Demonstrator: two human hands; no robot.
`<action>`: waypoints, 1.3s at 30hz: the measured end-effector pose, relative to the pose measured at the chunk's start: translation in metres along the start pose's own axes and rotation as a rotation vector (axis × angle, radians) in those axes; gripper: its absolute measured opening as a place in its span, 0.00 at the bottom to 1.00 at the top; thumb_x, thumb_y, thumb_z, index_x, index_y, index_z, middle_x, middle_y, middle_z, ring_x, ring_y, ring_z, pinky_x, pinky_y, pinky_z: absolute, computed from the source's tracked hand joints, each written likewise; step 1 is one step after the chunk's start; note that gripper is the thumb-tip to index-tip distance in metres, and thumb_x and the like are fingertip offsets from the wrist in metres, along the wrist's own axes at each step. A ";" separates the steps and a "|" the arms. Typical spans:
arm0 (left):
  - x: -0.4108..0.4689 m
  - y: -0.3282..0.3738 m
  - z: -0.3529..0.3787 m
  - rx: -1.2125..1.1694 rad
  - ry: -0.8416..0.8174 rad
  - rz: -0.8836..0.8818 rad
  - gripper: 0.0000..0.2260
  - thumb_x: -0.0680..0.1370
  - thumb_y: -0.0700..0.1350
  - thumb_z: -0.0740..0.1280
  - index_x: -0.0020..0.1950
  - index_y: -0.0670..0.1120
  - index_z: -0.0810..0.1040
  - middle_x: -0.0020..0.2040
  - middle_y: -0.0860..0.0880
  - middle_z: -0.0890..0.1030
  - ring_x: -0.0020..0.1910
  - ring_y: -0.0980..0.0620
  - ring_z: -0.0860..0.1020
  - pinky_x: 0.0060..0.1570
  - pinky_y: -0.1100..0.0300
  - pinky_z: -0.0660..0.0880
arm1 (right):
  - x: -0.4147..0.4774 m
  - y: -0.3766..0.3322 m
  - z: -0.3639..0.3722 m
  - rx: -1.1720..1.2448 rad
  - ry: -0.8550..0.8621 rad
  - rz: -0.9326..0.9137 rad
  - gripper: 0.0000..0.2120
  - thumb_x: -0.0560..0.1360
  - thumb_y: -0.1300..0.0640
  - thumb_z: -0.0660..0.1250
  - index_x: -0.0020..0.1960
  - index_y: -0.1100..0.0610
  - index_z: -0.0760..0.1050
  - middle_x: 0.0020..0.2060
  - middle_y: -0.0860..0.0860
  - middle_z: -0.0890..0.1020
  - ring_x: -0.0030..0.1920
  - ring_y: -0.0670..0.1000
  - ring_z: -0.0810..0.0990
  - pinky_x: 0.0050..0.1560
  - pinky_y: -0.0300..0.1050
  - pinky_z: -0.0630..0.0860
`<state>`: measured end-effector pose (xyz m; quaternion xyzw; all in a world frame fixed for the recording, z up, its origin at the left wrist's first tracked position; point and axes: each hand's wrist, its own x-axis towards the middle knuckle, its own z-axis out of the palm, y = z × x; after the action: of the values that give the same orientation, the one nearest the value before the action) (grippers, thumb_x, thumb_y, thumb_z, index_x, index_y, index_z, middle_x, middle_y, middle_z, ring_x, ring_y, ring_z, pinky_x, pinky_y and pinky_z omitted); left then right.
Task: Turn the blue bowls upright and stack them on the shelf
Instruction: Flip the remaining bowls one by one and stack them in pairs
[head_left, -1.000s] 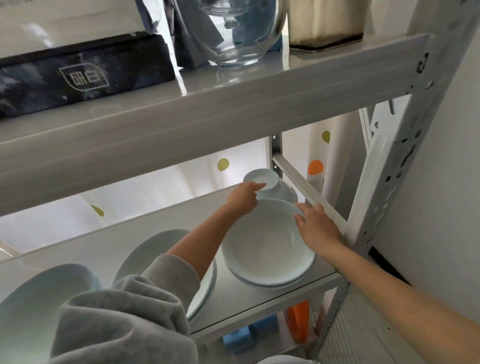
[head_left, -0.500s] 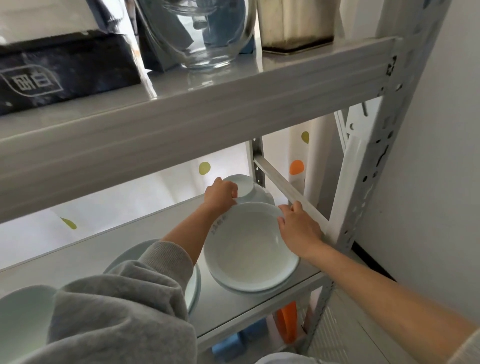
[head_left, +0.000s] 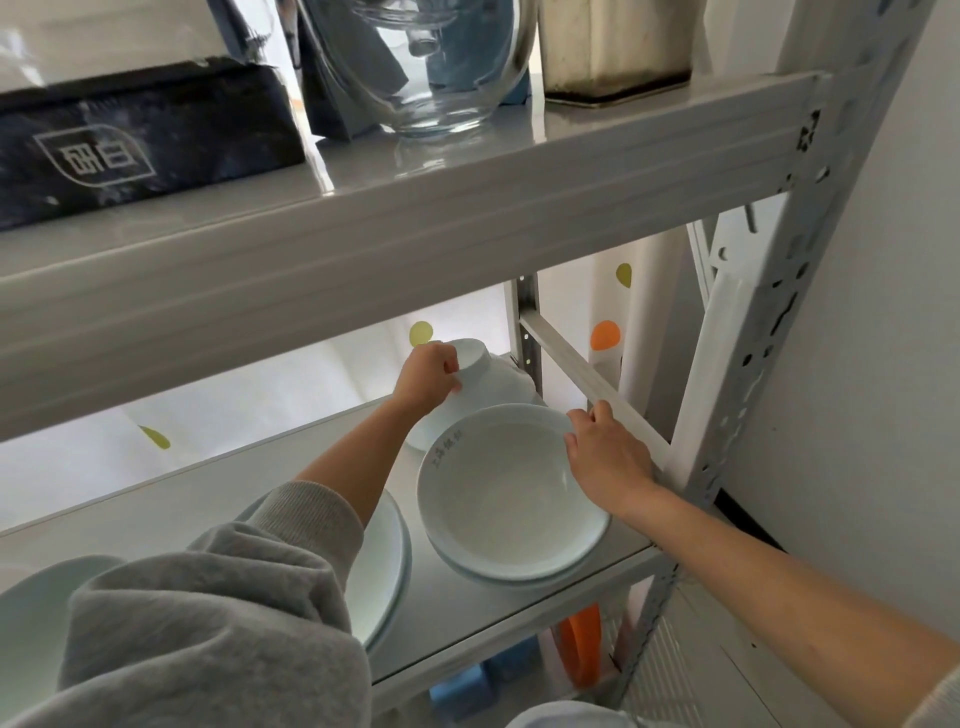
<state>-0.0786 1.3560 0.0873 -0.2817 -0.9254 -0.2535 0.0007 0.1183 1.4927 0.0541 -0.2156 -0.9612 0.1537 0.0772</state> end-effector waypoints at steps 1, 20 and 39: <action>-0.001 -0.004 -0.003 -0.049 0.028 -0.036 0.04 0.68 0.32 0.72 0.40 0.38 0.79 0.40 0.46 0.75 0.40 0.47 0.72 0.38 0.60 0.67 | 0.000 0.000 0.000 0.000 0.004 -0.002 0.14 0.82 0.53 0.51 0.61 0.57 0.69 0.56 0.55 0.71 0.51 0.55 0.77 0.48 0.49 0.77; -0.050 0.029 -0.103 -0.409 0.082 -0.049 0.08 0.68 0.36 0.74 0.40 0.45 0.77 0.36 0.53 0.74 0.35 0.56 0.69 0.39 0.64 0.67 | 0.025 -0.018 -0.009 0.273 0.273 -0.135 0.43 0.73 0.53 0.69 0.77 0.47 0.43 0.70 0.56 0.59 0.60 0.56 0.73 0.42 0.45 0.76; -0.108 0.028 -0.111 -0.903 -0.014 -0.026 0.16 0.77 0.54 0.65 0.58 0.46 0.80 0.53 0.47 0.81 0.51 0.50 0.78 0.47 0.55 0.77 | 0.038 -0.045 -0.074 0.554 0.647 -0.159 0.19 0.75 0.43 0.64 0.38 0.59 0.68 0.29 0.52 0.74 0.31 0.54 0.68 0.33 0.45 0.61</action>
<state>0.0115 1.2676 0.1819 -0.2438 -0.7254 -0.6301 -0.1319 0.0823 1.4906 0.1416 -0.1491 -0.8236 0.3237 0.4413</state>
